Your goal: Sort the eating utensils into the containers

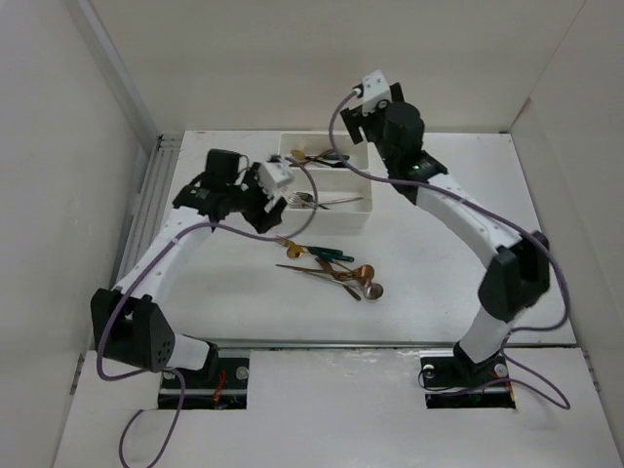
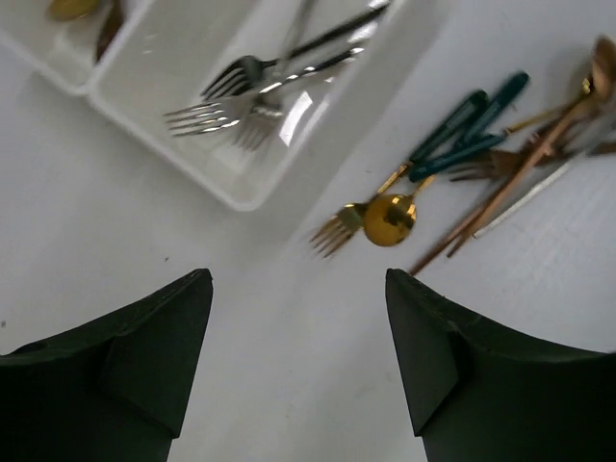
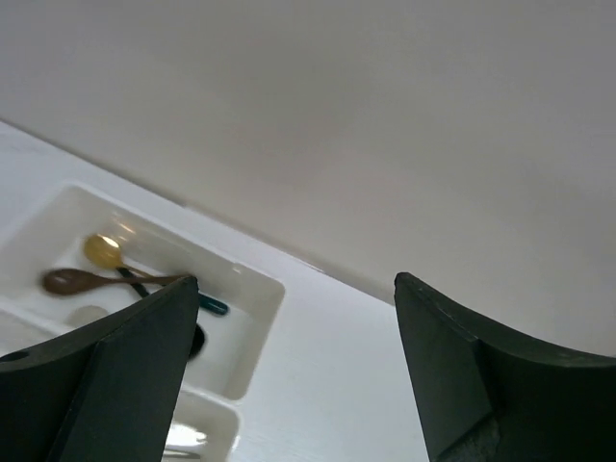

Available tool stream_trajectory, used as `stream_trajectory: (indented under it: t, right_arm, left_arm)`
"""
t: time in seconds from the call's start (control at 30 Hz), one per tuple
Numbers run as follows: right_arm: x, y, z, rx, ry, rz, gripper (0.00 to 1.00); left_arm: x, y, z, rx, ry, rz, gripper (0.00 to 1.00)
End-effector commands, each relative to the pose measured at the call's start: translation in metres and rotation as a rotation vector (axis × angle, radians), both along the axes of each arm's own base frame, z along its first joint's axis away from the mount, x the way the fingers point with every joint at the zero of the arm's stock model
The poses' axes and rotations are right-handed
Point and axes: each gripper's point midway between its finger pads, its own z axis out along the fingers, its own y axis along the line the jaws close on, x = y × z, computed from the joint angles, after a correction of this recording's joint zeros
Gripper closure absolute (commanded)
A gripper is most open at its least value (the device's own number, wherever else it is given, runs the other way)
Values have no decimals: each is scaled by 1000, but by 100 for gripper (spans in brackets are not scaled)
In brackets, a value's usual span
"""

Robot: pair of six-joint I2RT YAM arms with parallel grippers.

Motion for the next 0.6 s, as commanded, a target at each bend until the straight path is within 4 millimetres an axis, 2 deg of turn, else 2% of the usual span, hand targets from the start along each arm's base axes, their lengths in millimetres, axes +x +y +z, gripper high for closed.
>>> stream_trajectory:
  t: [0.0,0.03,0.07,0.1,0.13,0.2,0.23,0.27,0.3,0.37,0.4,0.47,0.57]
  right_arm:
    - [-47,16,38,254,1,177,13]
    - [-58,18,16,258,72,203,13]
    - [-74,18,25,305,78,234,13]
    - [-83,20,20,314,103,266,13]
    - [-90,17,2,314,140,260,13]
    - [-108,15,2,336,151,270,13]
    - [-114,13,-1,342,156,258,13]
    - [-122,14,-12,333,177,263,13]
    - [-129,7,-5,352,162,252,13]
    - [-135,0,-12,357,169,231,13]
    - [-141,-6,-4,365,148,222,13]
    - [-146,-12,-8,364,149,211,13]
    - [-155,-22,-1,374,123,191,13]
  left_arm:
    - [-57,-44,-20,161,-39,-355,31]
    - [-65,-53,-32,192,-18,-386,31]
    - [-69,-61,-38,212,-18,-411,31]
    - [-75,-76,-47,218,-11,-447,34]
    - [-76,-84,-49,213,-11,-459,37]
    - [-68,-99,-54,200,-14,-466,43]
    - [-73,-109,-57,195,-5,-496,50]
    - [-73,-115,-62,200,-8,-517,53]
    - [-74,-122,-64,199,-8,-546,53]
    - [-85,-135,-84,230,25,-613,53]
    - [-89,-138,-91,238,42,-629,55]
    - [-89,-148,-105,248,62,-649,60]
    - [-89,-154,-115,257,55,-660,64]
